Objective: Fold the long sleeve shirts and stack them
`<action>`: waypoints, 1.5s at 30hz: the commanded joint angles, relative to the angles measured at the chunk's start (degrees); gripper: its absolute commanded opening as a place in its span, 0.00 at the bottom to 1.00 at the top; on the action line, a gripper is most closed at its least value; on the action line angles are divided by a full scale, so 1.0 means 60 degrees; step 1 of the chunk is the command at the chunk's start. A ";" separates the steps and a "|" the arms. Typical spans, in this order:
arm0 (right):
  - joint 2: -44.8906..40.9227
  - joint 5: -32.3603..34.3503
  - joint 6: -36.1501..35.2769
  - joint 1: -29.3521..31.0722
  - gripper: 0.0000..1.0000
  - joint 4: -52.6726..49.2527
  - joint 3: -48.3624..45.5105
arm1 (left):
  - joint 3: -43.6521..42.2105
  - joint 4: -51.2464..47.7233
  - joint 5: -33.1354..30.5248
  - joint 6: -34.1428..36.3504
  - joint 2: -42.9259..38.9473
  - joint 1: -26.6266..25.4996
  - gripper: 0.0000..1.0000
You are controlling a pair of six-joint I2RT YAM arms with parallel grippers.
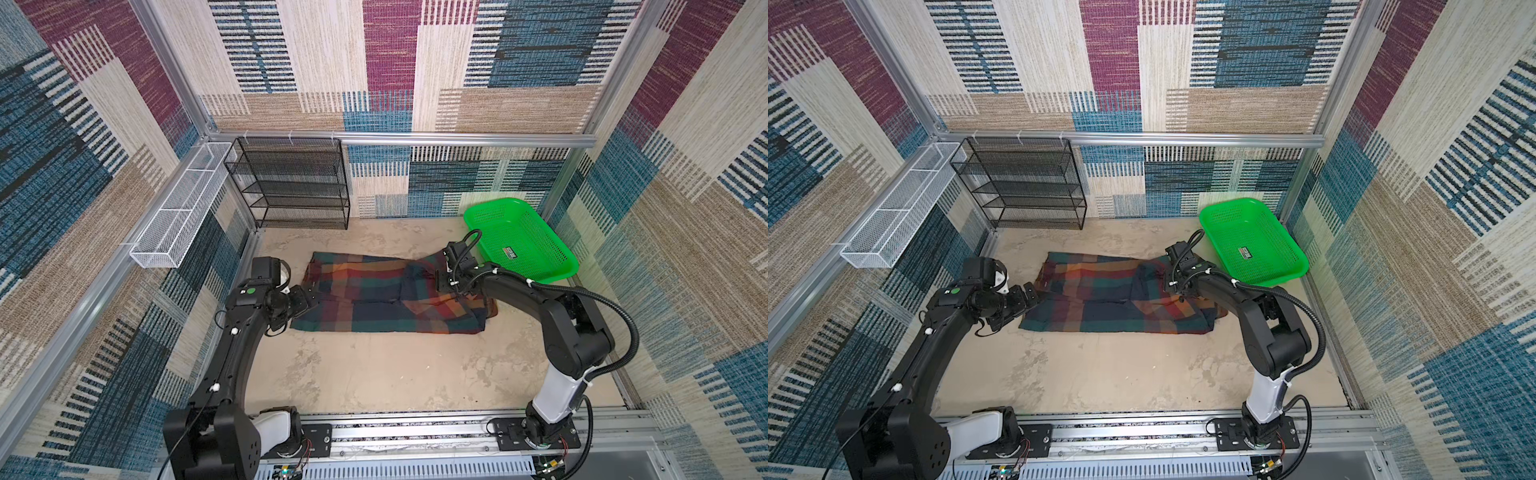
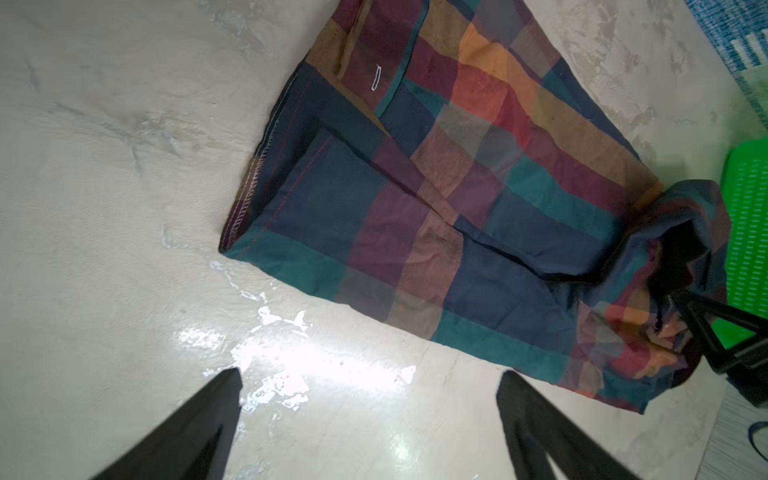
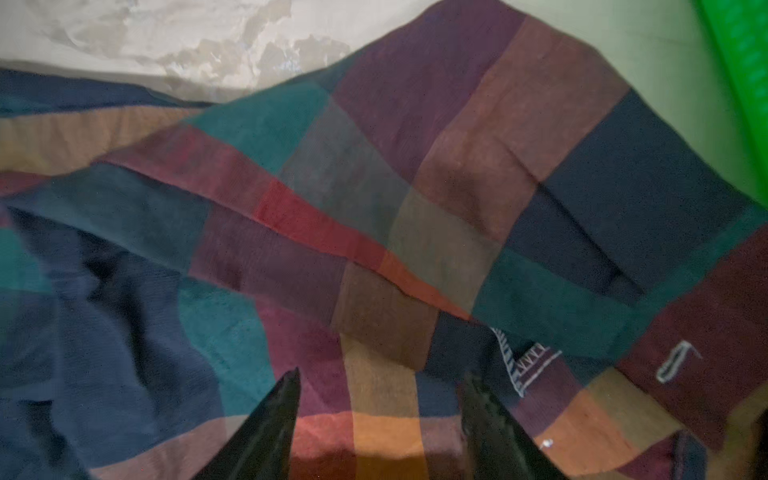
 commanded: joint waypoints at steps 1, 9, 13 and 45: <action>0.0578 0.1162 -0.0580 0.0057 0.60 0.0040 0.0317 | -0.0191 0.0271 -0.0417 0.0361 -0.0397 0.0009 0.99; 0.1597 0.2772 -0.0728 0.0115 0.21 -0.0311 0.1057 | -0.0124 0.0336 -0.0211 0.0289 -0.0428 0.0022 0.99; 0.1495 0.3281 -0.0937 0.0333 0.03 -0.0744 0.1342 | -0.0109 0.0333 -0.0100 0.0280 -0.0476 0.0023 0.99; 0.0178 -0.5281 -0.0130 0.2899 0.00 -0.4244 0.5300 | -0.0284 0.0535 0.0485 0.0243 -0.0864 0.0023 0.99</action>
